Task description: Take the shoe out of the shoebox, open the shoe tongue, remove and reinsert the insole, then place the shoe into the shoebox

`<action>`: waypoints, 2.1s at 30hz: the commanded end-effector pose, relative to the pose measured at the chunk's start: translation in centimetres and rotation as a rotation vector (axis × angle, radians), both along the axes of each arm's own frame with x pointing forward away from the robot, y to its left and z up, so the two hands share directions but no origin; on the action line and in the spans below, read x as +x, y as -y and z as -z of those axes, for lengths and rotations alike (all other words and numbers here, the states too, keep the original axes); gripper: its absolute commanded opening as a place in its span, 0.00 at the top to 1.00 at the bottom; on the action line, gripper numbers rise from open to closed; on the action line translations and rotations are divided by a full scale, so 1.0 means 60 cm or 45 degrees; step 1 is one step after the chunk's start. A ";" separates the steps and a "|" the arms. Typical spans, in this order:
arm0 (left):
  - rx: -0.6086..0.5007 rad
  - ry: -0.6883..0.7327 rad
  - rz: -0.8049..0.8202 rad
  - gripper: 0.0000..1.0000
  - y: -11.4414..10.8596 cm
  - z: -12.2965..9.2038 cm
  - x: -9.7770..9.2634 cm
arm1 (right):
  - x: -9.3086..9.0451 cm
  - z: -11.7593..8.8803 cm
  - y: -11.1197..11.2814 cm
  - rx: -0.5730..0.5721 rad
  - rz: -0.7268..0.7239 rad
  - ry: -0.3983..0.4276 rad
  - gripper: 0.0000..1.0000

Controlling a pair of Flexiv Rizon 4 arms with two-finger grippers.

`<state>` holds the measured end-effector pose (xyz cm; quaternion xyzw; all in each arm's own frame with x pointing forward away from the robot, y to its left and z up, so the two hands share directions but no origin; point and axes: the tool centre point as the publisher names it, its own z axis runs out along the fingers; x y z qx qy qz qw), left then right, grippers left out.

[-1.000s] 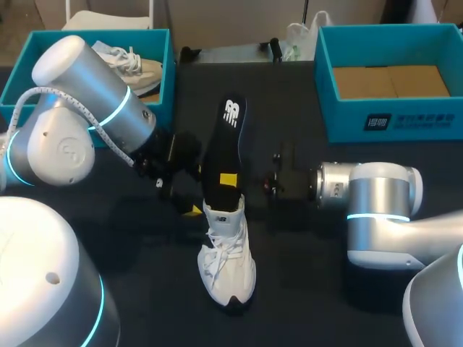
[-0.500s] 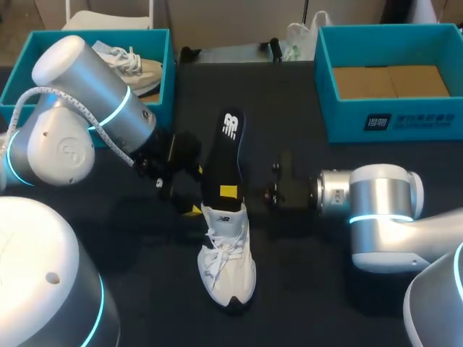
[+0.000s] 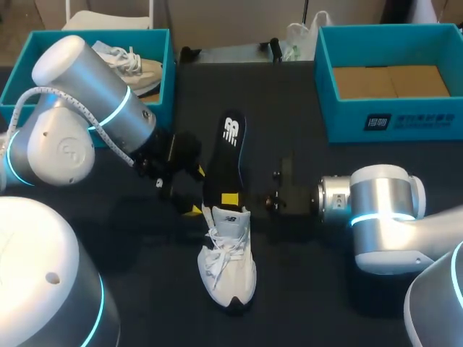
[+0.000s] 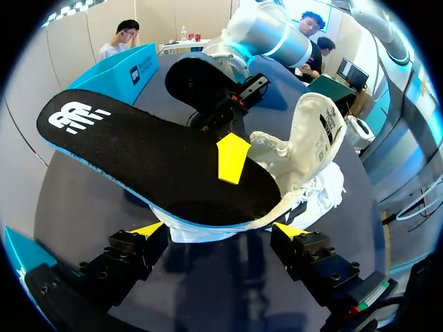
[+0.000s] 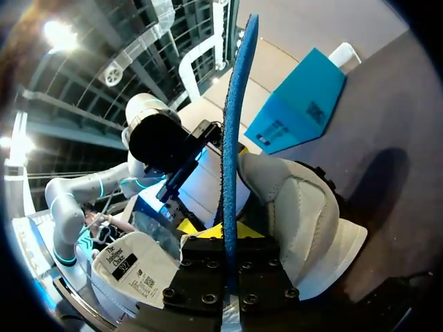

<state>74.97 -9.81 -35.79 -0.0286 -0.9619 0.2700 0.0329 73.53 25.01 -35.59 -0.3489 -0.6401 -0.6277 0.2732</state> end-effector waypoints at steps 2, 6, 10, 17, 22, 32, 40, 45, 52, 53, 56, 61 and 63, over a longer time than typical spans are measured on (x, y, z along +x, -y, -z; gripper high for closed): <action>0.002 0.001 0.000 0.00 0.000 0.000 0.000 | -0.009 0.012 -0.004 0.002 -0.016 0.007 1.00; 0.002 0.001 0.000 0.00 0.000 0.000 0.000 | -0.008 0.003 -0.007 0.007 -0.044 0.041 1.00; 0.002 0.001 0.000 0.00 0.000 0.000 0.000 | -0.006 -0.005 -0.007 0.012 -0.062 0.066 1.00; 0.002 0.001 0.000 0.00 0.000 0.000 0.000 | 0.002 -0.012 -0.010 0.018 -0.092 0.100 0.90; 0.002 0.001 0.000 0.00 0.000 0.000 0.000 | 0.005 -0.024 -0.015 0.008 -0.112 0.140 0.85; 0.002 0.001 0.000 0.00 0.000 0.000 0.000 | 0.007 -0.034 -0.018 0.008 -0.134 0.195 0.76; 0.002 0.001 0.000 0.00 0.000 0.000 0.000 | 0.012 -0.037 -0.018 0.004 -0.149 0.225 0.67; 0.002 0.001 0.000 0.00 0.000 0.000 0.000 | 0.016 -0.042 -0.018 0.000 -0.161 0.249 0.67; 0.002 0.001 0.000 0.00 0.000 0.000 0.000 | 0.024 -0.053 -0.020 -0.009 -0.185 0.284 0.65; 0.002 0.001 0.000 0.00 0.000 0.000 0.000 | 0.025 -0.055 -0.021 -0.009 -0.190 0.288 0.65; 0.002 0.001 0.000 0.00 0.000 0.000 0.000 | 0.031 -0.065 -0.024 -0.018 -0.204 0.306 0.65; 0.002 0.001 0.000 0.00 0.000 0.000 0.000 | 0.045 -0.085 -0.029 -0.034 -0.222 0.337 0.67; 0.002 0.001 0.000 0.00 0.000 0.000 0.000 | 0.054 -0.091 -0.032 -0.039 -0.227 0.347 0.68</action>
